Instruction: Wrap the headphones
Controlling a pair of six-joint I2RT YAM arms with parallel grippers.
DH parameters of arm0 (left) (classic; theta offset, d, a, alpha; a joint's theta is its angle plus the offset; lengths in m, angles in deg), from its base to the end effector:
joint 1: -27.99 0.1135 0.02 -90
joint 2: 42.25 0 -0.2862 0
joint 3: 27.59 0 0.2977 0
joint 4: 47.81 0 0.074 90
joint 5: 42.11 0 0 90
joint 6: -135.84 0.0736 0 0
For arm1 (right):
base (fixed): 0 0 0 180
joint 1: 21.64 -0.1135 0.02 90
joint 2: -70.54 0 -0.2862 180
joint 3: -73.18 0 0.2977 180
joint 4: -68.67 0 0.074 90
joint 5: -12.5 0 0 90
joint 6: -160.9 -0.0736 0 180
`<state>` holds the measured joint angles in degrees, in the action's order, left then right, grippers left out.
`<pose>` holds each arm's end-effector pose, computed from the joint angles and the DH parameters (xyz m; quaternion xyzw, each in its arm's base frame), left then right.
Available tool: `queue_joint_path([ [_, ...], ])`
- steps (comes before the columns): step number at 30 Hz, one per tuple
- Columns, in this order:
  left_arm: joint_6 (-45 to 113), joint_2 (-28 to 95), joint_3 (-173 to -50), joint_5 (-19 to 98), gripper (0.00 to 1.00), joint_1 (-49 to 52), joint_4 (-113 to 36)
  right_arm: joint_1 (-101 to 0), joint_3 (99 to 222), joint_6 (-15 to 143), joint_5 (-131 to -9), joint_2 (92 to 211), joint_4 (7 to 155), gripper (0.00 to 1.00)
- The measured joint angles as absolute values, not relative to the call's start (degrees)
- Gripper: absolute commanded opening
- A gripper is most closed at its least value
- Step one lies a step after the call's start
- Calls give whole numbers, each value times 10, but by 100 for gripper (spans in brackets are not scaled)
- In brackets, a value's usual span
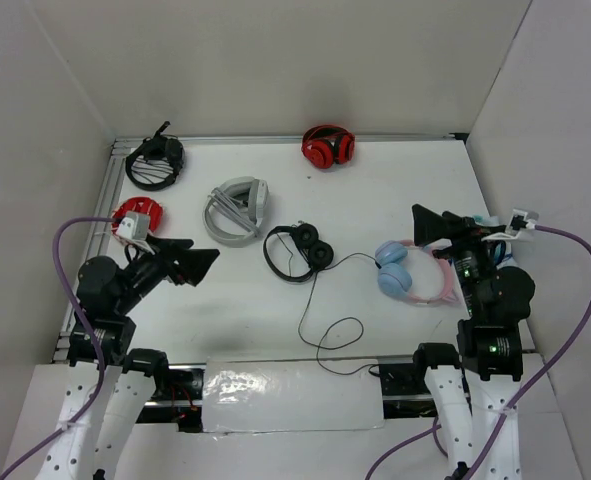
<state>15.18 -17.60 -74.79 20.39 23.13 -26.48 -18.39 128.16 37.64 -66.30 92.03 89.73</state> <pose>0.1706 -0.0486 0.3500 0.0139 0.7003 -0.3701 0.6103 0.1453 0.0061 0.4141 0.1230 0.6159 0.2599 0.7335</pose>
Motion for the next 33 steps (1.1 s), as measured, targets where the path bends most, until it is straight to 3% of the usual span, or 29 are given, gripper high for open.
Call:
queue_joint_path([
  [5,152,-168,-748,199,99,231,-256,-184,1285,334,-729,941,969,100],
  [15,153,-107,-744,168,99,231,-255,-184,1291,239,-894,1129,1139,100],
  [25,153,-84,-718,148,99,231,-256,-171,1212,141,-986,1149,1207,100],
  [33,154,-66,-718,153,99,231,-241,-140,1162,97,-999,1256,1195,100],
])
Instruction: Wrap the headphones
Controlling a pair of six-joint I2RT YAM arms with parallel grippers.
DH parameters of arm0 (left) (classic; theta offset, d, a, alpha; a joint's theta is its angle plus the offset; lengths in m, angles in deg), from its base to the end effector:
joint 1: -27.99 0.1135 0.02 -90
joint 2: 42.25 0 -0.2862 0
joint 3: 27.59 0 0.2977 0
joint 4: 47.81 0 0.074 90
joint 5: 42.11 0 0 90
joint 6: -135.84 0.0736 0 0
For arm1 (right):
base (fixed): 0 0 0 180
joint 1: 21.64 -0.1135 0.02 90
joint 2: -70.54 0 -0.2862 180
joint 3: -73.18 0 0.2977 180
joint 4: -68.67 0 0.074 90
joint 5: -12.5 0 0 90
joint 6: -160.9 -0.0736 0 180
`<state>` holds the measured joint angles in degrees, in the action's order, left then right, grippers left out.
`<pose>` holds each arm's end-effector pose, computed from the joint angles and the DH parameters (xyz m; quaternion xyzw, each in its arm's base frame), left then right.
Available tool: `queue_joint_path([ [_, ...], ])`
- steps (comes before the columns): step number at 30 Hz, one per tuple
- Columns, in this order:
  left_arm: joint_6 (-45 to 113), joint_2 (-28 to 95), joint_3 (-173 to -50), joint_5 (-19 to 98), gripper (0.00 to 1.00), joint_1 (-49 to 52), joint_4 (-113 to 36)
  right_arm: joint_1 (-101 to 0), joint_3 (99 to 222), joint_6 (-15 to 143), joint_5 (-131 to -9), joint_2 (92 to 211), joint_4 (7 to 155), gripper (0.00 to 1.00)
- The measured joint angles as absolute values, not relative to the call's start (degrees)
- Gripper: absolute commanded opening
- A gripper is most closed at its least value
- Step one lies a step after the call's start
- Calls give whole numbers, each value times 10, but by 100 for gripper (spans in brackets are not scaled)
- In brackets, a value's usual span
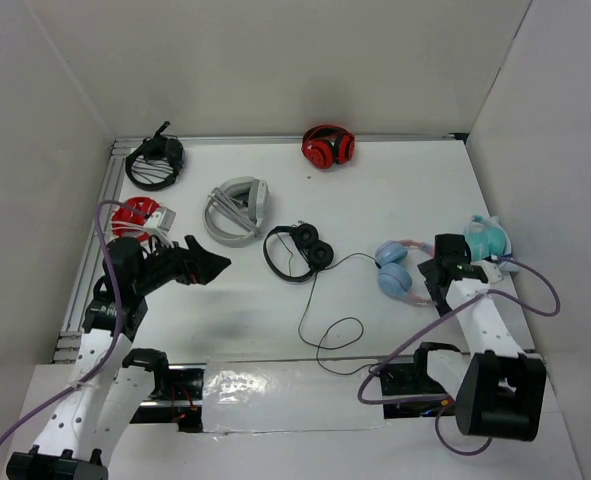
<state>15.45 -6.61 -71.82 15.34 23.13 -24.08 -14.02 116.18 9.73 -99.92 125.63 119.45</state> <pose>0.2090 -0.0575 0.2892 -0.0023 0.7811 -0.3888 0.4887 0.2065 -0.0559 0.1594 0.5763 0.7611 -0.0651 0.2905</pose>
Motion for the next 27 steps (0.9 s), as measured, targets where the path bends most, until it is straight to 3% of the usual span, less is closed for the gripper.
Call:
queue_joint_path([
  [5,155,-74,-718,156,99,231,-233,-138,1162,95,-989,1347,1165,90],
  [7,155,-85,-718,160,99,231,-229,-137,1162,98,-980,1371,1147,72],
  [9,155,-97,-718,161,99,231,-227,-137,1161,108,-973,1387,1128,48],
  [11,155,-113,-718,160,99,231,-227,-137,1158,120,-964,1394,1112,36],
  [14,155,-131,-717,154,99,231,-229,-137,1153,150,-951,1391,1088,0],
  [21,158,-132,-716,106,99,231,-247,-148,1157,237,-952,1337,1073,0],
  [27,170,-75,-721,20,99,231,-260,-224,1194,353,-943,1258,1054,0],
])
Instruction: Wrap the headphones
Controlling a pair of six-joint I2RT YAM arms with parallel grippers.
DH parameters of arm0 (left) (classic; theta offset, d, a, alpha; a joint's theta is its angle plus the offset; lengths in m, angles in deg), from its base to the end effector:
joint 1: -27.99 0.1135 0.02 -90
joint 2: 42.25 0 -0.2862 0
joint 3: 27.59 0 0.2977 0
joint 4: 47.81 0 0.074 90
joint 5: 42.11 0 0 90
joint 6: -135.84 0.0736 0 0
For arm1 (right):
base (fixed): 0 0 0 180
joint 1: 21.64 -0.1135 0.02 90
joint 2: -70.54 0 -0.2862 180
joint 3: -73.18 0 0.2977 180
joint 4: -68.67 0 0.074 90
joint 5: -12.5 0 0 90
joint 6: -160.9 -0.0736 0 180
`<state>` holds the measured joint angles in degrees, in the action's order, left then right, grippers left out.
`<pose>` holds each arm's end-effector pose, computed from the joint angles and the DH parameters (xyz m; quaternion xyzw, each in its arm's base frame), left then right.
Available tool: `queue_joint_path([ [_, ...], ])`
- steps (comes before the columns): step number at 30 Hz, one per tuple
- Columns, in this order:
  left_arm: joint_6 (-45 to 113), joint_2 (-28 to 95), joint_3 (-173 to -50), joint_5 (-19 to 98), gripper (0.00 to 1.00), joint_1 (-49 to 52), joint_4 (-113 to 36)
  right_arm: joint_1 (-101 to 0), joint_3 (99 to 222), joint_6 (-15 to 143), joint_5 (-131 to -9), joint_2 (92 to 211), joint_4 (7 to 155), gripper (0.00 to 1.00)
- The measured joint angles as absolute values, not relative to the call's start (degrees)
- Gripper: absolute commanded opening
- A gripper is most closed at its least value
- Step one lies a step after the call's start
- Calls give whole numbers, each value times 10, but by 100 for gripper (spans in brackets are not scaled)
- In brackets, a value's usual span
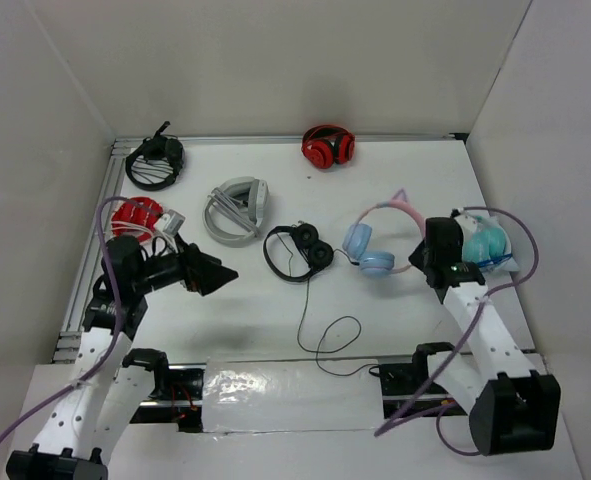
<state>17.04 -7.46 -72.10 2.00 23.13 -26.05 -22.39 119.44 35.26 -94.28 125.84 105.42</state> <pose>0.1957 -0.0697 0.3009 0.0914 0.7512 -0.4578 0.4667 0.2521 -0.0180 0.1985 0.3272 0.8580 -0.0122 0.3959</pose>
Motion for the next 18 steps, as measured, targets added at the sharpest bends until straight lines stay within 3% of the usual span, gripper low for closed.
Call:
queue_joint_path([
  [8,189,-8,-725,-130,99,223,-325,-376,1281,637,-764,1176,1003,0],
  [12,206,34,-758,-137,99,175,-319,-475,1358,770,-709,1230,1024,0],
  [18,243,98,-834,-110,99,127,-300,-580,1441,887,-743,1347,1067,0],
])
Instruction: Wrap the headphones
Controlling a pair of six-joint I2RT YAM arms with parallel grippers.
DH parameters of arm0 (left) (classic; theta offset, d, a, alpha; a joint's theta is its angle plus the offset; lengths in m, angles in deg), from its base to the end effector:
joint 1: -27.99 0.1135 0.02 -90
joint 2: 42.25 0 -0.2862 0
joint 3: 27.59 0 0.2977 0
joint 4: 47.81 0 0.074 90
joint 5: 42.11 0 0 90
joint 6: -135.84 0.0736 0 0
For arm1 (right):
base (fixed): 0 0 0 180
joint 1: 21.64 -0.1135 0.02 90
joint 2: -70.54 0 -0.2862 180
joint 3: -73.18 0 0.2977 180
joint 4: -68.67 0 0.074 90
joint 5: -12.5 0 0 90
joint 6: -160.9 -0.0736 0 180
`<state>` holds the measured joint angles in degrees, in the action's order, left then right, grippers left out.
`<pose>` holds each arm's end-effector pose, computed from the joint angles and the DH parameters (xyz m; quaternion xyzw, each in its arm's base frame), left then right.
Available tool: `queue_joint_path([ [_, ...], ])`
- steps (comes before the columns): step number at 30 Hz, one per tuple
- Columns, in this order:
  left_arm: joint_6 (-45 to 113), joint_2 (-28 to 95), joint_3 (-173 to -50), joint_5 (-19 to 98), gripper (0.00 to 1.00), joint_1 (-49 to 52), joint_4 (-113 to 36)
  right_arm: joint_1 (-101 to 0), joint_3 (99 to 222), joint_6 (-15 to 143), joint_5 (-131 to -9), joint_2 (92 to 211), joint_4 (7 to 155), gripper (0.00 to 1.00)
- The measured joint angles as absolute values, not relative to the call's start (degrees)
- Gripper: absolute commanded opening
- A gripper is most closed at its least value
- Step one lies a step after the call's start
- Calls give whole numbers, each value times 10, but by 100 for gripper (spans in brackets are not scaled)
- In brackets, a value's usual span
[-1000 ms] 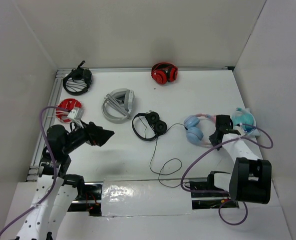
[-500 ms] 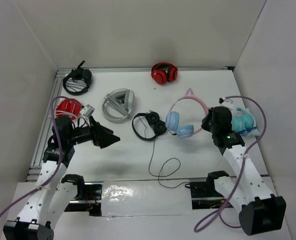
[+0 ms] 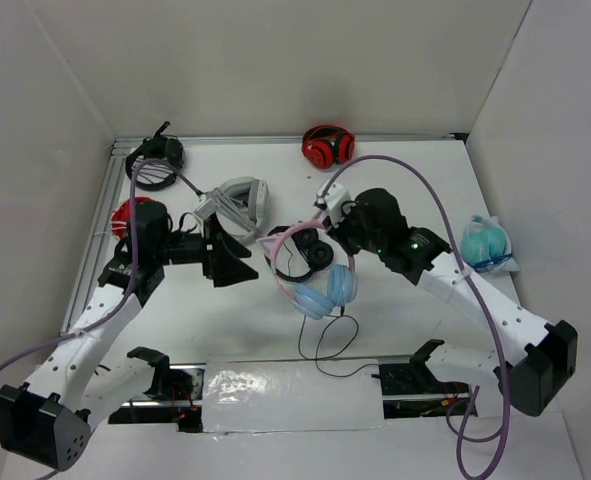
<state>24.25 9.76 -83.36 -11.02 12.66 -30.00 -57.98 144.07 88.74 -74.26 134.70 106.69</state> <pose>0.2240 -0.1268 0.3314 0.2646 0.7019 -0.5373 0.3855 0.2528 0.1912 0.3294 -0.4091 0.7694 0.1031 0.4797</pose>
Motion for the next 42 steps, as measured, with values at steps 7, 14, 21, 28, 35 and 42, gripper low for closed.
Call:
queue_joint_path([
  [7,285,190,-905,-76,99,110,-264,-651,1457,1008,-779,1386,1129,0],
  [14,312,274,-925,-23,93,45,-240,-703,1524,1084,-780,1409,1152,0],
  [21,322,310,-945,26,27,-13,-220,-725,1539,1117,-780,1428,1157,0],
  [28,310,295,-948,66,0,-16,-214,-732,1540,1104,-797,1431,1141,46],
  [35,304,265,-956,130,0,-17,-212,-760,1588,1014,-884,1460,1090,66],
  [42,306,269,-1018,179,0,-18,-189,-777,1584,958,-937,1414,964,100],
])
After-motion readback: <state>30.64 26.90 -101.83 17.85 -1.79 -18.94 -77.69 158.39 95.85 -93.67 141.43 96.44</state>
